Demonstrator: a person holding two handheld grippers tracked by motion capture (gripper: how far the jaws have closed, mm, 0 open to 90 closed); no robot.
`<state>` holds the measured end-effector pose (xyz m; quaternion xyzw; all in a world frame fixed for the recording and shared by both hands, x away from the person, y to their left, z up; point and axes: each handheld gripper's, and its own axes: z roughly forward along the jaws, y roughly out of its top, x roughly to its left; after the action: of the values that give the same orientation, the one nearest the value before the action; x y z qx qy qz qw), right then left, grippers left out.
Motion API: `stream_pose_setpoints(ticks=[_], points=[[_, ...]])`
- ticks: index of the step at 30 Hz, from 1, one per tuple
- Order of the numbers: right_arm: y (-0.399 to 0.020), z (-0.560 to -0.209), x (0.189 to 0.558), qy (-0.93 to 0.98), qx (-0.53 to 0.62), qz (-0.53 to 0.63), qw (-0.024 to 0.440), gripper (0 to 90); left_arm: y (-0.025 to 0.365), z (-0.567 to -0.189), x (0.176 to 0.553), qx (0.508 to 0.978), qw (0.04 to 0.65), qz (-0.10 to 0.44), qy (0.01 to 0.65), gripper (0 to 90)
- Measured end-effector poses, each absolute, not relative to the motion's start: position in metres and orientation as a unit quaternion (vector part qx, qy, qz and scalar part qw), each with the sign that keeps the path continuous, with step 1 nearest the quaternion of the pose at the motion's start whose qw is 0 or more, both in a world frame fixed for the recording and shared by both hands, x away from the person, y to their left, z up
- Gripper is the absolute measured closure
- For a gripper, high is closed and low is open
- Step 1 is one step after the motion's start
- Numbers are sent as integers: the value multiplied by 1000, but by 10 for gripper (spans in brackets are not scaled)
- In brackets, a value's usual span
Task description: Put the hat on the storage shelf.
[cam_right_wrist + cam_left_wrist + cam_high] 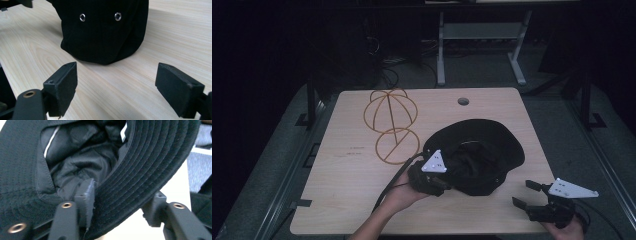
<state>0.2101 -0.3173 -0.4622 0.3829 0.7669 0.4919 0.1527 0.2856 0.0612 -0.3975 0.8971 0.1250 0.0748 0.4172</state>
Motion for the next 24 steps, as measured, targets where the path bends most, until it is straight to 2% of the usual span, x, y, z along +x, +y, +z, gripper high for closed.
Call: stream_pose_setpoints(ticks=[1, 4, 12, 17, 21, 24], points=[[-317, -462, 210, 767, 383, 492, 153, 173, 62, -397, 286, 895, 421, 73, 126, 520], [-313, -461, 211, 767, 380, 494, 153, 173, 66, -400, 284, 886, 439, 76, 127, 614], [-296, -457, 215, 774, 363, 496, 151, 193, 71, -407, 281, 876, 460, 78, 124, 771], [-283, -454, 219, 779, 353, 500, 141, 192, 74, -407, 280, 872, 469, 66, 126, 830], [-279, -452, 224, 777, 352, 505, 131, 189, 75, -405, 280, 865, 480, 57, 132, 839], [-273, -452, 231, 775, 360, 499, 143, 152, 75, -404, 280, 864, 483, 52, 133, 840]])
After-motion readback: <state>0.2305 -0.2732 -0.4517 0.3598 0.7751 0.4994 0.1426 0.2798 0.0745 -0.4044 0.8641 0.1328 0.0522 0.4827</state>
